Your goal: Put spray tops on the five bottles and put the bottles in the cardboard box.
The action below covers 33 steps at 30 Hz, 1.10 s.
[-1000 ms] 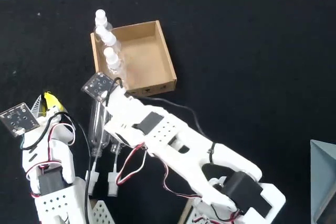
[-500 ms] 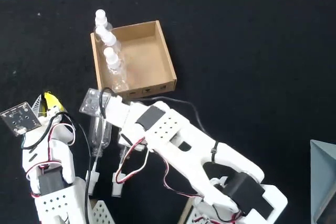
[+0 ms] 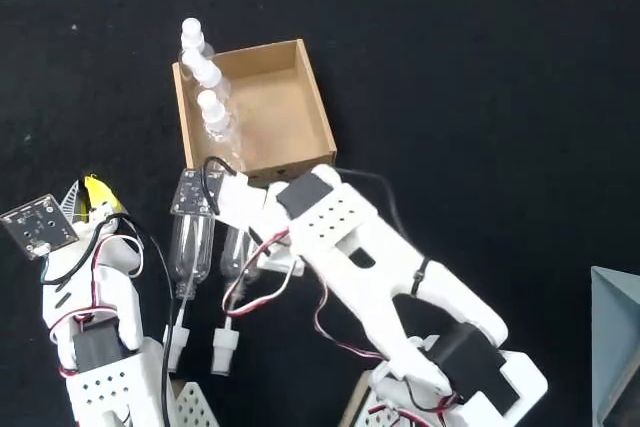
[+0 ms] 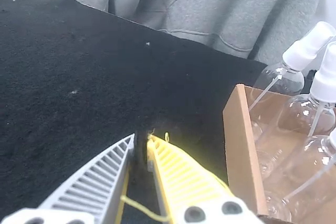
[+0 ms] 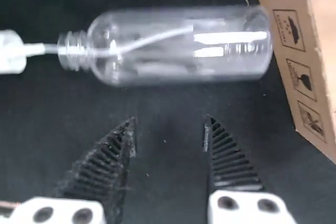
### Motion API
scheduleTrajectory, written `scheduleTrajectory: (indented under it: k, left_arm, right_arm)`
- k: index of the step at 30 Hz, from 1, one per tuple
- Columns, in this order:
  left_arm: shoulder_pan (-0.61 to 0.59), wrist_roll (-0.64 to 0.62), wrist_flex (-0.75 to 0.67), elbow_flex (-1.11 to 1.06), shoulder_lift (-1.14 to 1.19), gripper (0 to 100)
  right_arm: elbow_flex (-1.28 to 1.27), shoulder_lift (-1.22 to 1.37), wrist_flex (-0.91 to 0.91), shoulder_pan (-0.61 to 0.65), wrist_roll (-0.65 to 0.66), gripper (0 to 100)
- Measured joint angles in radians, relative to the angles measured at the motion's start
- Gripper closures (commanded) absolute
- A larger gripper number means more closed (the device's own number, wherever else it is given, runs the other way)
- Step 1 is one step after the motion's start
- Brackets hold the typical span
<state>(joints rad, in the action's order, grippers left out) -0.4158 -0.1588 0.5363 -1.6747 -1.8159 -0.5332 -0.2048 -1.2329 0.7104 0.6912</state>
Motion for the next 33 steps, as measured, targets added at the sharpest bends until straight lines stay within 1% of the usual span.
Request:
scheduleTrajectory:
  k: [3, 13, 15, 21, 23, 26, 29, 33]
  left_arm:
    - [0.000, 0.000, 0.000, 0.000, 0.000, 97]
    - [0.000, 0.000, 0.000, 0.000, 0.000, 97]
    - [0.000, 0.000, 0.000, 0.000, 0.000, 97]
    - [0.000, 0.000, 0.000, 0.000, 0.000, 97]
    - [0.000, 0.000, 0.000, 0.000, 0.000, 97]
    - [-0.006, 0.002, 0.000, 0.000, 0.000, 97]
    - [-0.044, 0.000, 0.000, 0.000, 0.000, 97]
    - [-0.089, 0.000, 0.000, 0.000, 0.000, 97]
  right_arm:
    - [0.025, 0.000, -0.041, 0.000, 0.032, 84.7]
    - [0.140, 0.000, -0.176, 0.002, 0.041, 84.0]
    - [0.155, 0.000, -0.184, 0.002, 0.041, 80.5]
    - [0.158, 0.000, -0.184, 0.002, 0.041, 57.7]
    - [0.158, 0.000, -0.184, 0.003, 0.041, 52.0]
    - [0.158, 0.000, -0.184, 0.026, 0.063, 50.7]
    - [0.158, 0.000, -0.184, 0.049, 0.138, 50.7]
    - [0.158, 0.000, -0.184, 0.084, 0.206, 50.8]
